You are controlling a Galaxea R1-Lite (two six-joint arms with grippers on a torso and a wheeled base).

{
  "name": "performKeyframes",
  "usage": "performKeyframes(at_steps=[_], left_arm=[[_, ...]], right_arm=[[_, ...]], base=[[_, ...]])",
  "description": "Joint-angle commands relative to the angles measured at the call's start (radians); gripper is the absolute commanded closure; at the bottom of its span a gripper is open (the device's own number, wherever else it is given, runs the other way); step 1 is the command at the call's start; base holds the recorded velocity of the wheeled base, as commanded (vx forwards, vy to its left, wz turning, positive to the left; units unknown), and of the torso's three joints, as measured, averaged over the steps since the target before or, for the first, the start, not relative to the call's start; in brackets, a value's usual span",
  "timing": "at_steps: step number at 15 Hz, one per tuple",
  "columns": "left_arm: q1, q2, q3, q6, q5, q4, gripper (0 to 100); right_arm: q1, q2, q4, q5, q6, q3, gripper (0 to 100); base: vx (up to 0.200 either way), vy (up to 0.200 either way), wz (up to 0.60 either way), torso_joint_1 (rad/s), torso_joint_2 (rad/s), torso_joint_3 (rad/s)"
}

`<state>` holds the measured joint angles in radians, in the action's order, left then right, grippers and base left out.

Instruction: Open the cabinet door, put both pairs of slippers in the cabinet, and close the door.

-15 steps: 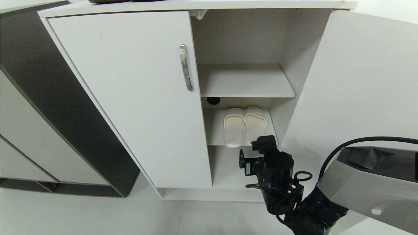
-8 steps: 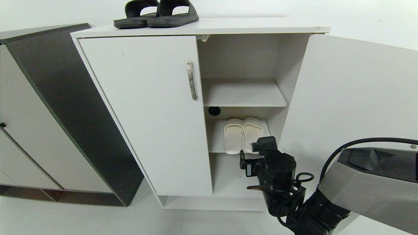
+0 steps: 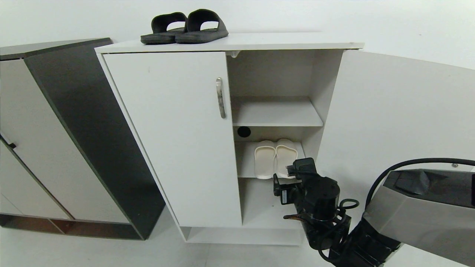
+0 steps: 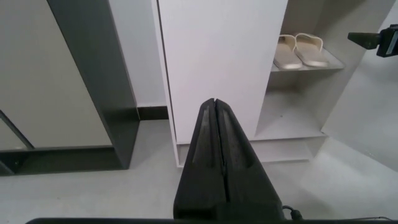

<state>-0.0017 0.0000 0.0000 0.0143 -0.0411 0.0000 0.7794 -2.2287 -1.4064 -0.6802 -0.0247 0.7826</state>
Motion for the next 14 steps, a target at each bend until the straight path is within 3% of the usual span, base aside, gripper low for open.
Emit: performKeyframes(at_steps=[1, 3, 14], left_arm=[[0.000, 0.002, 0.000, 0.001, 0.000, 0.000, 100], [0.000, 0.002, 0.000, 0.000, 0.000, 0.000, 100], [0.000, 0.002, 0.000, 0.000, 0.000, 0.000, 100]], right_arm=[[0.000, -0.005, -0.008, 0.005, -0.001, -0.011, 0], [0.001, -0.006, -0.009, 0.005, -0.001, -0.014, 0], [-0.009, -0.006, -0.057, 0.007, -0.034, -0.074, 0]], base=[[0.000, 0.000, 0.00, 0.000, 0.00, 0.000], [0.000, 0.000, 0.00, 0.000, 0.00, 0.000], [0.000, 0.200, 0.00, 0.003, 0.00, 0.004]])
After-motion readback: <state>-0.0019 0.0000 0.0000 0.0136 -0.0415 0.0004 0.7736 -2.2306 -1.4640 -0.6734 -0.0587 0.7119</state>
